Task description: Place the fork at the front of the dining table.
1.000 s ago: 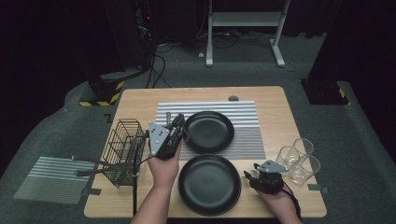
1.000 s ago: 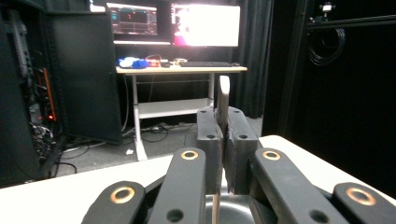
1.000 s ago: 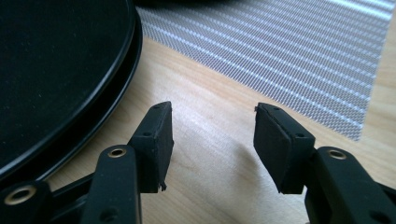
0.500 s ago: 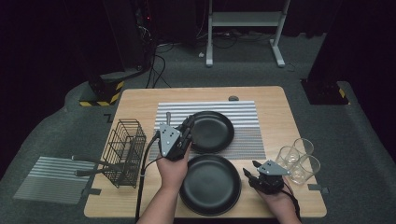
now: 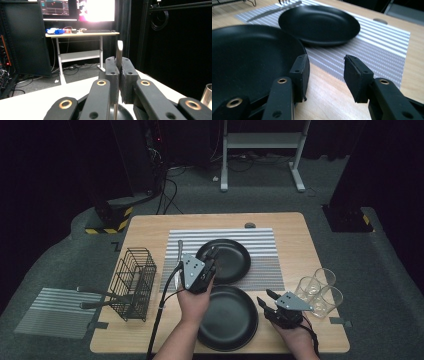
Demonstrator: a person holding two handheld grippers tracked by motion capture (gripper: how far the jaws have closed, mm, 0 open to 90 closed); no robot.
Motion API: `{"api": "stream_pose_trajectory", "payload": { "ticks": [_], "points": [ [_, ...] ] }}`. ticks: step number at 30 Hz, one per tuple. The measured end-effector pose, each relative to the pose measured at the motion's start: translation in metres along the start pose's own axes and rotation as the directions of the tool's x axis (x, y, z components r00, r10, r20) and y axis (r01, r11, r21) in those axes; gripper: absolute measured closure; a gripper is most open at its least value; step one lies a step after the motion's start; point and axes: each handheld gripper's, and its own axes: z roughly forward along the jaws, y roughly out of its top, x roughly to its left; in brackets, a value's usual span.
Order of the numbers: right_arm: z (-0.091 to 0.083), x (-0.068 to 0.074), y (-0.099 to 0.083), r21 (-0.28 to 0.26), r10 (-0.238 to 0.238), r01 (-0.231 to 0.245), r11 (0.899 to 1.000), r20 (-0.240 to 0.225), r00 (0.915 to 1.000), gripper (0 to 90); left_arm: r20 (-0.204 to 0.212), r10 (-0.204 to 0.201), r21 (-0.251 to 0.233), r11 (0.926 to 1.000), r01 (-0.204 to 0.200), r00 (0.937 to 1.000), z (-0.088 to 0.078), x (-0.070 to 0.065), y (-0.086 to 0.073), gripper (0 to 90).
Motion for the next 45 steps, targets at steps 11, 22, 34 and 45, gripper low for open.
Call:
{"api": "stream_pose_trajectory", "payload": {
  "ticks": [11, 22, 34, 45],
  "points": [
    [0.005, -0.003, 0.026, 0.01, 0.012, -0.012, 1.0, -0.041, 0.9991, 49.1, 0.048, 0.003, 0.024, 0.9997, -0.004, 0.9988, 0.013, -0.012, -0.008, 85.8],
    [0.025, 0.009, 0.036, -0.083, 0.009, -0.009, 0.996, -0.004, 1.0, 56.4, 0.076, 0.014, 0.019, 0.9997, -0.016, 0.997, 0.018, -0.022, -0.006, 85.9],
    [0.031, 0.015, 0.049, -0.148, 0.028, -0.032, 0.988, -0.024, 0.9993, 59.9, 0.09, -0.016, 0.039, 0.9992, 0.013, 0.9958, 0.021, -0.03, -0.01, 85.8],
    [0.038, 0.018, 0.058, -0.15, 0.023, -0.028, 0.988, -0.038, 0.999, 62.9, 0.111, 0.0, 0.034, 0.9994, -0.003, 0.9938, 0.024, -0.034, -0.01, 85.8]
  ]
}}
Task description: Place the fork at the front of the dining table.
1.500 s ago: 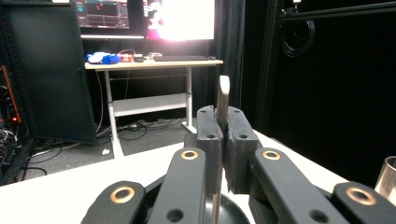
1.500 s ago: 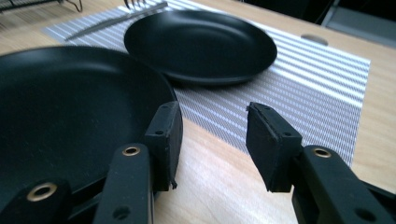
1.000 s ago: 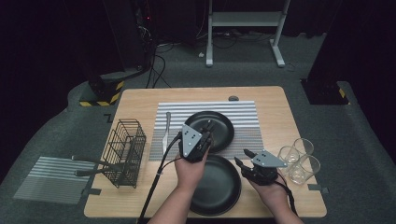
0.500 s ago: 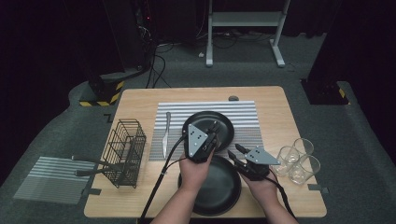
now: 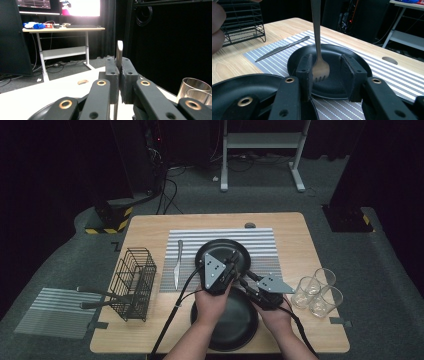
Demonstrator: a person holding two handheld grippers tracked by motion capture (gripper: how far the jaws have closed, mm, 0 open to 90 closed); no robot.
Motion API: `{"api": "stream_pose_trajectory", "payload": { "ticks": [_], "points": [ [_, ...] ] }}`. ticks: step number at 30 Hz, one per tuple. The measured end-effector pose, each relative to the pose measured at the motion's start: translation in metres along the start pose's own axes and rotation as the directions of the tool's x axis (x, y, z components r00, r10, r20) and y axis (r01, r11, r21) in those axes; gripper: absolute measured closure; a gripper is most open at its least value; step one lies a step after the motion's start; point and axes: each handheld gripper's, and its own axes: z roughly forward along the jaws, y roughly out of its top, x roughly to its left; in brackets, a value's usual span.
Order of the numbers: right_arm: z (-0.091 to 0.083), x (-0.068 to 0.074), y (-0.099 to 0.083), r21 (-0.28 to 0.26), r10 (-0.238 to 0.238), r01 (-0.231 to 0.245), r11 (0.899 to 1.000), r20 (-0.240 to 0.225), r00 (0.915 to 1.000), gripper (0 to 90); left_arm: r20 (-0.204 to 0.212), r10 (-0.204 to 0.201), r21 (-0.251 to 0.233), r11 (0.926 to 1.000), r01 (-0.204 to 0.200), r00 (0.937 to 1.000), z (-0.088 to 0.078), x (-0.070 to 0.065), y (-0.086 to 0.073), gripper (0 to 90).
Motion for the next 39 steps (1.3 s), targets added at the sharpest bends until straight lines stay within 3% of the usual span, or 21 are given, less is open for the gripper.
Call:
{"api": "stream_pose_trajectory", "payload": {
  "ticks": [1, 3, 4, 5, 6, 8, 11, 12, 14, 21, 22, 23, 25, 27, 29, 30, 39],
  "points": [
    [0.0, 0.0, 0.0, -0.004, 0.006, -0.006, 1.0, 0.0, 1.0, 63.1, -0.007, -0.024, -0.01, 0.9997, 0.024, 0.9997, 0.001, -0.002, 0.0, 85.9],
    [0.002, -0.002, 0.001, -0.013, -0.008, 0.008, 1.0, -0.003, 1.0, 63.9, -0.006, -0.03, -0.013, 0.9995, 0.03, 0.9995, 0.002, -0.003, -0.001, 85.8],
    [0.002, 0.0, 0.001, -0.005, 0.021, -0.021, 1.0, -0.004, 0.9998, 64.3, -0.002, -0.009, 0.002, 1.0, 0.009, 1.0, 0.001, -0.002, -0.001, 85.8],
    [0.003, -0.001, 0.002, -0.009, 0.012, -0.012, 1.0, -0.006, 0.9999, 64.7, -0.002, -0.019, -0.003, 0.9998, 0.019, 0.9998, 0.002, -0.003, -0.001, 85.8],
    [0.003, 0.001, 0.002, -0.006, 0.025, -0.025, 1.0, -0.009, 0.9996, 65.2, 0.001, -0.003, 0.002, 1.0, 0.003, 1.0, 0.002, -0.002, -0.001, 85.8],
    [0.005, 0.0, 0.002, -0.016, 0.016, -0.016, 1.0, -0.006, 0.9999, 66.1, -0.003, -0.022, 0.004, 0.9997, 0.022, 0.9997, 0.003, -0.005, -0.002, 85.8],
    [0.008, -0.001, 0.003, -0.03, 0.002, -0.002, 1.0, -0.01, 0.9999, 68.1, 0.008, 0.012, 0.015, 0.9998, -0.012, 0.9999, 0.004, -0.003, -0.002, 85.8],
    [0.008, 0.001, 0.004, -0.015, 0.031, -0.031, 0.999, -0.018, 0.9994, 68.9, 0.009, 0.01, 0.017, 0.9998, -0.01, 0.9999, 0.004, -0.003, -0.002, 85.8],
    [0.01, 0.002, 0.005, -0.024, 0.025, -0.026, 0.999, -0.017, 0.9995, 69.9, 0.006, -0.02, 0.016, 0.9997, 0.019, 0.9998, 0.004, -0.005, -0.003, 85.8],
    [0.016, 0.004, 0.006, -0.038, 0.024, -0.025, 0.999, -0.023, 0.9995, 77.2, 0.011, 0.018, 0.029, 0.9994, -0.019, 0.9998, 0.003, -0.001, -0.003, 85.8],
    [0.017, 0.005, 0.006, -0.035, 0.025, -0.026, 0.999, -0.024, 0.9994, 77.9, 0.003, -0.015, 0.014, 0.9998, 0.015, 0.9999, 0.004, -0.003, -0.003, 85.8],
    [0.018, 0.005, 0.005, -0.047, 0.02, -0.021, 0.999, -0.02, 0.9996, 78.4, 0.0, -0.018, 0.013, 0.9997, 0.018, 0.9998, 0.004, -0.003, -0.004, 85.8],
    [0.019, 0.006, 0.005, -0.054, 0.021, -0.022, 0.998, -0.02, 0.9996, 79.1, 0.006, 0.009, 0.02, 0.9997, -0.01, 0.9999, 0.004, 0.0, -0.003, 85.8],
    [0.019, 0.008, 0.005, -0.049, 0.035, -0.036, 0.998, -0.019, 0.9992, 79.7, 0.005, 0.01, 0.024, 0.9997, -0.01, 0.9999, 0.003, -0.001, -0.003, 85.8],
    [0.021, 0.006, 0.006, -0.058, 0.017, -0.018, 0.998, -0.017, 0.9997, 80.4, 0.006, -0.002, 0.018, 0.9998, 0.002, 1.0, 0.004, -0.002, -0.003, 85.8],
    [0.021, 0.008, 0.006, -0.045, 0.048, -0.049, 0.998, -0.023, 0.9986, 81.0, 0.007, 0.004, 0.018, 0.9998, -0.004, 1.0, 0.003, -0.001, -0.003, 85.8],
    [0.024, 0.008, 0.008, -0.058, 0.033, -0.034, 0.998, -0.021, 0.9992, 82.3, 0.004, 0.015, 0.019, 0.9997, -0.015, 0.9999, 0.002, -0.001, -0.003, 85.8]
  ]
}}
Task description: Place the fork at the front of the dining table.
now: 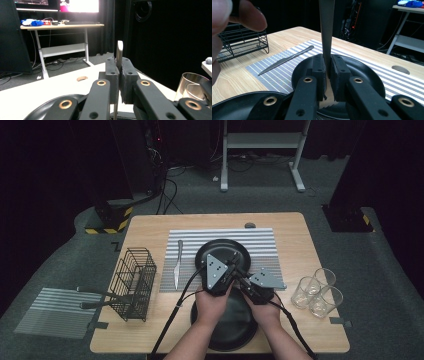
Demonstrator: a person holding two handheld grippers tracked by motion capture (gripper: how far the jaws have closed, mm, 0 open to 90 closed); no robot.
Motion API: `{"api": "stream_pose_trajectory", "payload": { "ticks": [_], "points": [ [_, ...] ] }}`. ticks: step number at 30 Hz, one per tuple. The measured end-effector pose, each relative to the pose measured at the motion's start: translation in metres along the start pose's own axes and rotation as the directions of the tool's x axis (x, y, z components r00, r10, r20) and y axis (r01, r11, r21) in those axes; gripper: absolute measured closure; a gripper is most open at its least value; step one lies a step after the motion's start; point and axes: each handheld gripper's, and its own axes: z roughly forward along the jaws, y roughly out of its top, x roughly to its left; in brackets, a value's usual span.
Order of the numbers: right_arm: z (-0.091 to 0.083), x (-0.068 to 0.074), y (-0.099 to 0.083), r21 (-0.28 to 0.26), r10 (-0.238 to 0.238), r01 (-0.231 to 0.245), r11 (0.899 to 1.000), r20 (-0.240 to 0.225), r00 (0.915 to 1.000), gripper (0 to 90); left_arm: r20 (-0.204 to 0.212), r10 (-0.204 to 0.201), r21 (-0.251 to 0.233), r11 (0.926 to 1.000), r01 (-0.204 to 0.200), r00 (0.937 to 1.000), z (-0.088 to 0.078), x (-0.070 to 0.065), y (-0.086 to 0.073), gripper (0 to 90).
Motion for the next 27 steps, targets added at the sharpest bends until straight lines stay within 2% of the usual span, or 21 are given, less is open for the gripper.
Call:
{"api": "stream_pose_trajectory", "payload": {
  "ticks": [1, 2, 5, 7, 8, 10, 11, 12, 13, 15, 16, 17, 18, 19, 20, 22, 23, 24, 25, 27],
  "points": [
    [0.0003, -0.0002, 0.0001, -0.001, -0.001, 0.001, 1.0, -0.001, 1.0, 82.3, -0.001, -0.006, -0.001, 1.0, 0.006, 1.0, 0.0001, -0.0002, -0.0001, 85.8],
    [0.0003, -0.0003, 0.0002, 0.002, -0.001, 0.001, 1.0, -0.004, 1.0, 82.3, -0.009, -0.033, -0.001, 0.9994, 0.033, 0.9994, -0.0002, -0.0018, -0.0005, 85.8],
    [0.0005, -0.0002, -0.0001, 0.004, -0.001, 0.001, 1.0, -0.019, 0.9998, 83.5, -0.007, -0.024, 0.001, 0.9997, 0.024, 0.9997, -0.0001, -0.0016, -0.0013, 85.7],
    [0.002, 0.0005, -0.0002, -0.004, -0.021, 0.021, 1.0, -0.016, 0.9997, 84.2, 0.001, 0.001, -0.001, 1.0, -0.001, 1.0, 0.0005, 0.0006, -0.0019, 85.3],
    [0.0016, 0.0021, -0.0006, 0.007, -0.008, 0.008, 1.0, -0.018, 0.9998, 84.4, -0.007, -0.031, 0.004, 0.9995, 0.031, 0.9995, -0.0001, -0.0008, -0.003, 84.9],
    [0.002, 0.0029, -0.0011, 0.018, 0.008, -0.007, 1.0, -0.024, 0.9997, 84.7, 0.0, 0.0, 0.011, 0.9999, 0.0, 1.0, -0.0006, 0.0031, -0.0032, 83.0],
    [0.0035, -0.0004, -0.001, 0.002, -0.028, 0.028, 1.0, -0.021, 0.9994, 84.7, -0.006, -0.05, 0.002, 0.9988, 0.05, 0.9987, -0.0006, 0.0004, -0.0041, 83.0],
    [0.0033, 0.0005, -0.0014, 0.006, 0.0, 0.0, 1.0, -0.028, 0.9996, 84.7, -0.004, -0.033, 0.003, 0.9994, 0.033, 0.9994, -0.0015, 0.0018, -0.0037, 82.9],
    [0.0042, -0.0002, -0.0014, -0.005, 0.003, -0.003, 1.0, -0.03, 0.9995, 84.8, 0.0, -0.034, 0.006, 0.9994, 0.034, 0.9994, -0.0025, 0.0016, -0.0036, 81.8],
    [0.0033, -0.0007, -0.0008, 0.006, 0.004, -0.004, 1.0, -0.037, 0.9993, 84.7, 0.005, 0.001, 0.01, 0.9999, -0.001, 1.0, -0.0042, 0.0036, -0.0025, 78.1],
    [0.0036, -0.0012, -0.0006, 0.001, 0.004, -0.004, 1.0, -0.033, 0.9995, 84.7, 0.009, -0.005, 0.009, 0.9999, 0.005, 0.9999, -0.0045, 0.0037, -0.0024, 76.3],
    [0.0038, -0.0014, -0.0005, -0.003, 0.011, -0.011, 1.0, -0.031, 0.9995, 84.7, 0.004, -0.032, 0.005, 0.9995, 0.032, 0.9995, -0.0047, 0.0027, -0.0025, 74.4],
    [0.0046, -0.0011, -0.0007, -0.012, 0.022, -0.022, 1.0, -0.026, 0.9994, 84.7, 0.009, -0.018, 0.01, 0.9998, 0.018, 0.9998, -0.005, 0.0046, -0.0022, 72.9],
    [0.0039, -0.0027, -0.0001, -0.004, 0.01, -0.01, 1.0, -0.028, 0.9996, 84.8, 0.01, -0.024, 0.014, 0.9996, 0.024, 0.9997, -0.0054, 0.0053, -0.0023, 72.8],
    [0.0039, -0.0028, 0.0, 0.0, 0.011, -0.012, 1.0, -0.028, 0.9995, 84.7, 0.009, -0.053, 0.008, 0.9986, 0.052, 0.9986, -0.0051, 0.0044, -0.0028, 72.7],
    [0.0047, -0.0039, -0.0007, 0.004, -0.001, 0.001, 1.0, -0.021, 0.9998, 84.7, 0.011, -0.052, 0.003, 0.9986, 0.052, 0.9986, -0.005, 0.0043, -0.0035, 71.1],
    [0.0042, -0.003, -0.0009, 0.017, 0.021, -0.02, 1.0, -0.023, 0.9995, 84.7, 0.019, -0.018, 0.008, 0.9998, 0.018, 0.9996, -0.0052, 0.0063, -0.0035, 70.8],
    [0.0045, -0.0032, -0.0011, 0.016, 0.024, -0.024, 1.0, -0.023, 0.9994, 84.7, 0.018, -0.024, 0.013, 0.9996, 0.024, 0.9995, -0.0057, 0.0055, -0.0041, 69.9],
    [0.005, -0.0043, -0.001, 0.006, 0.012, -0.012, 1.0, -0.016, 0.9998, 84.7, 0.019, -0.002, 0.021, 0.9998, 0.001, 0.9998, -0.0065, 0.0068, -0.0045, 69.4],
    [0.0045, -0.0038, -0.0009, 0.011, 0.026, -0.026, 1.0, -0.016, 0.9995, 84.7, 0.019, 0.003, 0.024, 0.9997, -0.004, 0.9998, -0.007, 0.0073, -0.005, 68.8]
  ]
}}
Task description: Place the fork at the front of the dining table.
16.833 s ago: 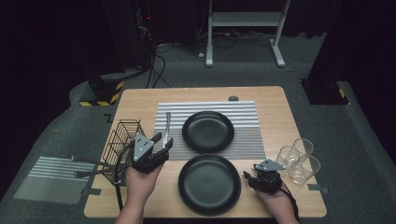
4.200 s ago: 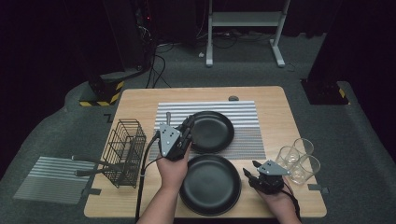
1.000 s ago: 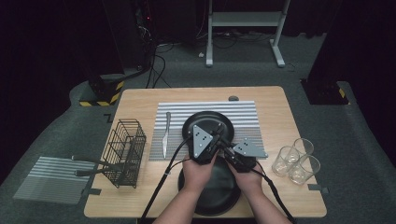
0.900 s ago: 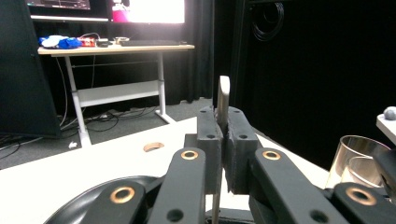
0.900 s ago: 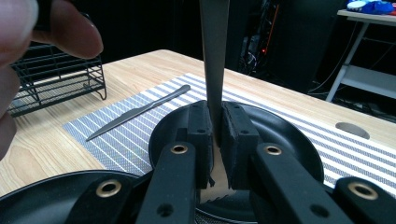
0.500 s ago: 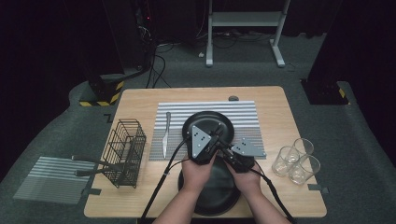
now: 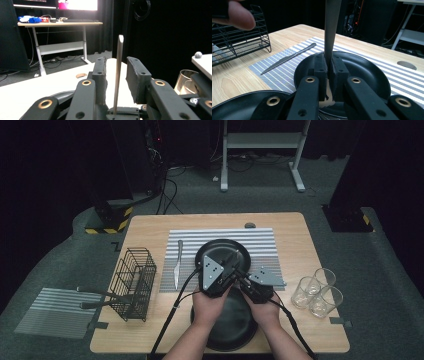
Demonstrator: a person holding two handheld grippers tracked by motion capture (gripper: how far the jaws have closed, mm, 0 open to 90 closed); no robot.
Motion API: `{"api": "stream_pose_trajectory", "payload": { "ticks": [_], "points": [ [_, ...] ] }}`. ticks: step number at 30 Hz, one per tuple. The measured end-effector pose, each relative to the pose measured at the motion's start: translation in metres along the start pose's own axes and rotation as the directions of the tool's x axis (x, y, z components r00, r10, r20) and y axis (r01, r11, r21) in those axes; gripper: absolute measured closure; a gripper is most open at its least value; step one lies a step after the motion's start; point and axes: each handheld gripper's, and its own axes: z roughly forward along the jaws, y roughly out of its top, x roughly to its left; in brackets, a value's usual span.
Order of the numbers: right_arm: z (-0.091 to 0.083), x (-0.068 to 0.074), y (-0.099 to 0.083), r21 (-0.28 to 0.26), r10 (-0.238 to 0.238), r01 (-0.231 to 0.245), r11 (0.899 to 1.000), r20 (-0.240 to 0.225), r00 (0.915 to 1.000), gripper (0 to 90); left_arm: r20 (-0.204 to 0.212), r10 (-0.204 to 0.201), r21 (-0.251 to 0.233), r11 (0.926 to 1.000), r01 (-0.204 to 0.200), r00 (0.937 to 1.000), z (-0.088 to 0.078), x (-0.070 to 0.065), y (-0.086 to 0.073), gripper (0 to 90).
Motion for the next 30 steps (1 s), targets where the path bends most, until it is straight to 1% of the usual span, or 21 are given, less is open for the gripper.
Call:
{"api": "stream_pose_trajectory", "payload": {
  "ticks": [2, 3, 4, 5, 7, 8, 9, 11, 12, 13, 15, 17, 18, 19, 20, 22, 23, 24, 27, 28, 30],
  "points": [
    [0.0, 0.0, 0.0, -0.003, 0.01, -0.01, 1.0, 0.003, 0.9999, 84.7, -0.002, -0.014, 0.002, 0.9999, 0.014, 0.9999, -0.001, 0.0, -0.002, 67.8],
    [0.0, -0.003, 0.0, -0.002, -0.013, 0.013, 1.0, 0.003, 0.9999, 84.6, -0.001, -0.014, -0.002, 0.9999, 0.014, 0.9999, 0.0, 0.001, -0.003, 67.7],
    [-0.001, -0.001, 0.0, 0.008, 0.015, -0.015, 1.0, 0.003, 0.9999, 84.6, -0.004, -0.017, 0.005, 0.9998, 0.017, 0.9998, -0.001, 0.001, -0.004, 67.8],
    [-0.002, -0.004, 0.001, 0.006, -0.003, 0.003, 1.0, 0.001, 1.0, 84.6, -0.004, -0.013, 0.014, 0.9998, 0.013, 0.9999, -0.001, 0.002, -0.004, 67.9],
    [-0.002, -0.004, 0.0, 0.012, 0.016, -0.016, 1.0, 0.002, 0.9999, 84.6, -0.007, -0.008, 0.006, 0.9999, 0.009, 0.9999, -0.002, 0.002, -0.005, 67.8],
    [-0.002, -0.006, 0.0, -0.002, -0.008, 0.008, 1.0, 0.01, 0.9999, 84.6, -0.008, -0.009, 0.007, 0.9999, 0.009, 0.9999, -0.003, 0.002, -0.005, 67.8],
    [-0.003, -0.005, 0.0, 0.014, 0.02, -0.02, 1.0, 0.004, 0.9998, 84.6, -0.008, -0.008, 0.006, 0.9999, 0.008, 0.9999, -0.003, 0.003, -0.006, 67.8],
    [-0.003, -0.005, 0.0, 0.012, 0.034, -0.034, 0.999, 0.004, 0.9994, 84.6, -0.015, -0.027, 0.009, 0.9996, 0.027, 0.9995, -0.004, 0.002, -0.007, 67.8],
    [-0.003, -0.006, 0.0, 0.002, 0.019, -0.019, 1.0, 0.009, 0.9998, 84.6, -0.012, -0.001, 0.011, 0.9999, 0.001, 0.9999, -0.004, 0.004, -0.007, 67.7],
    [-0.003, -0.007, 0.0, 0.003, 0.013, -0.013, 1.0, 0.008, 0.9999, 84.6, -0.016, -0.023, 0.008, 0.9997, 0.023, 0.9996, -0.004, 0.003, -0.008, 67.7],
    [-0.004, -0.007, -0.001, 0.014, 0.021, -0.021, 1.0, 0.008, 0.9998, 84.6, -0.019, 0.0, 0.017, 0.9999, 0.001, 0.9998, -0.005, 0.006, -0.009, 67.7],
    [-0.005, -0.008, -0.001, 0.012, 0.013, -0.013, 1.0, 0.009, 0.9999, 84.6, -0.033, -0.023, 0.011, 0.9997, 0.023, 0.9992, -0.005, 0.005, -0.011, 67.4],
    [-0.006, -0.008, -0.001, 0.009, 0.012, -0.012, 1.0, 0.01, 0.9999, 84.6, -0.031, 0.008, 0.022, 0.9997, -0.008, 0.9995, -0.006, 0.009, -0.012, 67.3],
    [-0.007, -0.007, -0.001, 0.012, 0.032, -0.032, 0.999, 0.009, 0.9994, 84.6, -0.036, 0.003, 0.023, 0.9997, -0.003, 0.9993, -0.006, 0.01, -0.013, 67.3],
    [-0.007, -0.01, -0.001, 0.003, 0.007, -0.007, 1.0, 0.012, 0.9999, 84.6, -0.04, -0.007, 0.026, 0.9996, 0.008, 0.9992, -0.006, 0.011, -0.014, 67.1],
    [-0.009, -0.01, -0.001, 0.002, 0.011, -0.011, 1.0, 0.015, 0.9998, 84.6, -0.05, -0.009, 0.03, 0.9995, 0.01, 0.9987, -0.008, 0.015, -0.016, 67.1],
    [-0.01, -0.008, -0.002, 0.019, 0.036, -0.036, 0.999, 0.006, 0.9993, 84.6, -0.053, -0.011, 0.028, 0.9995, 0.013, 0.9985, -0.009, 0.016, -0.017, 67.1],
    [-0.01, -0.011, -0.002, 0.003, 0.004, -0.004, 1.0, 0.014, 0.9999, 84.6, -0.058, -0.007, 0.031, 0.9995, 0.008, 0.9983, -0.011, 0.018, -0.017, 67.1],
    [-0.012, -0.013, -0.002, 0.007, 0.025, -0.025, 1.0, 0.019, 0.9995, 84.6, -0.074, -0.008, 0.037, 0.9993, 0.011, 0.9972, -0.013, 0.023, -0.019, 67.3],
    [-0.012, -0.014, -0.002, 0.001, 0.022, -0.022, 1.0, 0.023, 0.9995, 84.6, -0.082, -0.026, 0.036, 0.9989, 0.029, 0.9963, -0.014, 0.023, -0.019, 67.3],
    [-0.013, -0.014, -0.001, 0.004, 0.035, -0.035, 0.999, 0.024, 0.9991, 84.6, -0.085, -0.003, 0.044, 0.999, 0.007, 0.9964, -0.017, 0.028, -0.02, 67.2]
  ]
}}
